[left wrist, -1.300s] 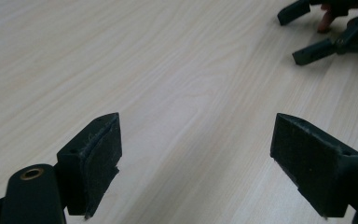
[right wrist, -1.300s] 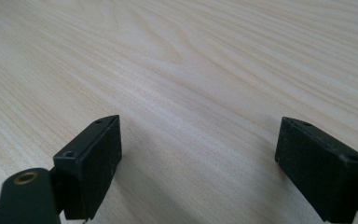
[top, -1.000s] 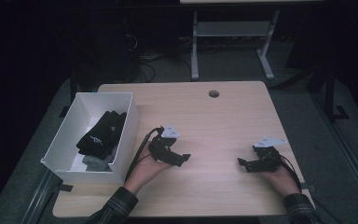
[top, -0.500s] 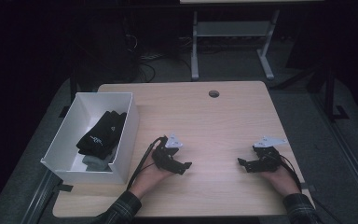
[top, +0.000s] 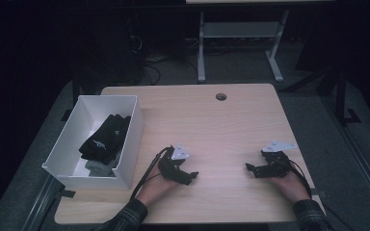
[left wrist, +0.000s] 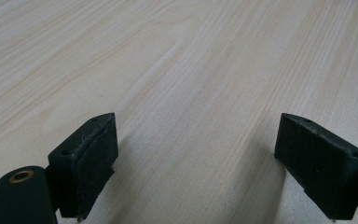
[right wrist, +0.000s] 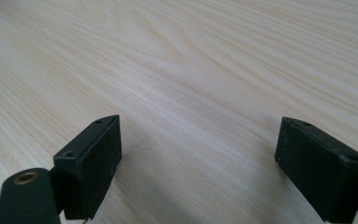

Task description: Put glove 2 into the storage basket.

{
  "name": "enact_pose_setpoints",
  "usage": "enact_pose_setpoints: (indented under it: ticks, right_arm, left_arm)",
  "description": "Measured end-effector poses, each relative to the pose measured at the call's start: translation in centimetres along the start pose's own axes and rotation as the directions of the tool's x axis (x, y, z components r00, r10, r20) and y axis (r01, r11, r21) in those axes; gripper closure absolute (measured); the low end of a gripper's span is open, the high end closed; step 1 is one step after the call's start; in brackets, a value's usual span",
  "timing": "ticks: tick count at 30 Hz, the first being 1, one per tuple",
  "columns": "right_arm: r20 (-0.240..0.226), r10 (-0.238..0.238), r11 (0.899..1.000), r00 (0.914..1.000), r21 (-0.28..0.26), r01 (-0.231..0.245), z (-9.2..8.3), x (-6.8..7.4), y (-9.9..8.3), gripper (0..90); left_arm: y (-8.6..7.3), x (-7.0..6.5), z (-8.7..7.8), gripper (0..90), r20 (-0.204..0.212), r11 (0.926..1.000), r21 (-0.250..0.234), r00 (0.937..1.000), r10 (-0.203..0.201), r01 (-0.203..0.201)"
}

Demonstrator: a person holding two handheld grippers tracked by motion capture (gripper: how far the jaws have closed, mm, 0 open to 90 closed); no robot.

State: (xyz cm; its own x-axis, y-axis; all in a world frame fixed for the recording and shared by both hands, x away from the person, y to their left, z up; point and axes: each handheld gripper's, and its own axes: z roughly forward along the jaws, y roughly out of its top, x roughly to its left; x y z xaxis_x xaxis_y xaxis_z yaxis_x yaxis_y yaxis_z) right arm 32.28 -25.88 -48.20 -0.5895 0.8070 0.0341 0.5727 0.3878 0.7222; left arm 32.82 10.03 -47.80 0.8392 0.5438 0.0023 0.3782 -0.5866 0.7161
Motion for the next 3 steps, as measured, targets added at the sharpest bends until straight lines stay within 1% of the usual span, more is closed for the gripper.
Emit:
enact_pose_setpoints:
  ticks: [3]
  right_arm:
    - [0.0,0.0,1.0,1.0,0.0,0.0,0.0,0.0,0.0,14.4]
  left_arm:
    - [-0.01,0.0,0.01,12.6,0.0,1.0,-0.001,1.0,0.0,0.0]
